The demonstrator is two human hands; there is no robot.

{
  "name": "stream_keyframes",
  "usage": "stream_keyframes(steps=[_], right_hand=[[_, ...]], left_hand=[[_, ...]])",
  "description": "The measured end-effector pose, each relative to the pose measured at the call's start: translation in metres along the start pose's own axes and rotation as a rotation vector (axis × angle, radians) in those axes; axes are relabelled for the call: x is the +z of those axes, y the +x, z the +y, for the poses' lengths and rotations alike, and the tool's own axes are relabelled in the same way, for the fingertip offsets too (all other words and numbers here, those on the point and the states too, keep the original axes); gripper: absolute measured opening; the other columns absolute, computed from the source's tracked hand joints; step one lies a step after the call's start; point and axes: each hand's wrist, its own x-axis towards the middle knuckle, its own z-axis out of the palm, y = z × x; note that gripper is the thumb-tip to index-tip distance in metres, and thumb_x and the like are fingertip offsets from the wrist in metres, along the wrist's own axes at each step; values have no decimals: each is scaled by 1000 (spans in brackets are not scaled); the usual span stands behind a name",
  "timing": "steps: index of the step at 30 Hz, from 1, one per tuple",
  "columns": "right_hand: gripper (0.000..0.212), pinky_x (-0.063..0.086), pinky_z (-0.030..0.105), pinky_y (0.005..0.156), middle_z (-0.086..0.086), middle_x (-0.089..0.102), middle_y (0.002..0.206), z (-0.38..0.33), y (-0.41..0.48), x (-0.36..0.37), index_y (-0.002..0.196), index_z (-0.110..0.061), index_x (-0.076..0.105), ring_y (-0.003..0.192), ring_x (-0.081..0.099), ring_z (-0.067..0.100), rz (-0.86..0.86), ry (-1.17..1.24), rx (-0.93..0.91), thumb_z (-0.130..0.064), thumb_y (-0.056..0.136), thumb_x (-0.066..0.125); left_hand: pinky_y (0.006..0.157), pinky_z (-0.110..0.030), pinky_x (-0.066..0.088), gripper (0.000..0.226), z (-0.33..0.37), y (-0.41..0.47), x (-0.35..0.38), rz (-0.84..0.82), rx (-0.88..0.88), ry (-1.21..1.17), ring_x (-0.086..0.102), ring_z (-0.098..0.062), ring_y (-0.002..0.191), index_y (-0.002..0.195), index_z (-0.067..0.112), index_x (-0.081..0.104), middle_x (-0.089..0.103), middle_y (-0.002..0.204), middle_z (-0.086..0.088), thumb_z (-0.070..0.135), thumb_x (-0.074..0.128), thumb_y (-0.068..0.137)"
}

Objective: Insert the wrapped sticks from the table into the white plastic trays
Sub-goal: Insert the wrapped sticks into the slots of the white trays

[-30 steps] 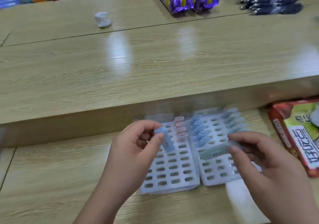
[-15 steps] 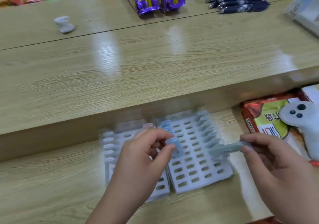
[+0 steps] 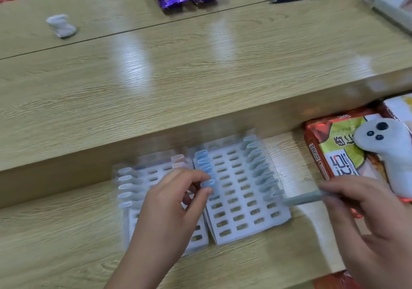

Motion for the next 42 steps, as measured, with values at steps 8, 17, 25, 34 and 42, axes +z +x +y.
stream_keyframes(steps=[8, 17, 25, 34, 42], right_hand=[[21, 40, 8, 88, -21, 61, 109, 14, -4, 10, 101, -18, 71, 104, 57, -4, -160, -72, -25, -25, 91, 54], [22, 51, 30, 79, -9, 66, 105, 13, -5, 10, 101, -15, 74, 99, 65, 11, -216, -77, -81, -20, 91, 55], [22, 52, 32, 72, -5, 68, 106, 12, -7, 4, 98, -13, 77, 91, 65, 17, -302, -153, -257, -10, 89, 57], [24, 52, 28, 73, -6, 68, 104, 8, -5, 6, 98, -14, 77, 90, 65, 13, -316, -153, -255, -1, 79, 68], [22, 52, 28, 74, -9, 70, 104, 5, 1, 12, 98, -17, 77, 94, 66, 10, -297, -144, -191, -7, 82, 64]], left_hand=[[67, -8, 44, 14, 0, -3, 8, 35, 46, 21, 57, -1, 76, 97, 24, 73, 61, 84, 20, 22, 68, 84], [66, -16, 48, 20, -5, -14, 23, 118, 188, 110, 58, 2, 79, 105, 16, 76, 67, 93, 11, 25, 66, 90], [74, -10, 49, 21, -13, -19, 26, 237, 181, 63, 62, 2, 89, 107, 14, 76, 69, 97, 9, 23, 65, 91], [74, -12, 49, 18, -15, -18, 34, 174, 173, 70, 61, 2, 84, 103, 14, 77, 69, 94, 11, 20, 69, 88], [63, -31, 51, 8, -16, -18, 38, 156, 212, 351, 66, -18, 78, 100, 16, 71, 72, 90, 3, 19, 65, 95]])
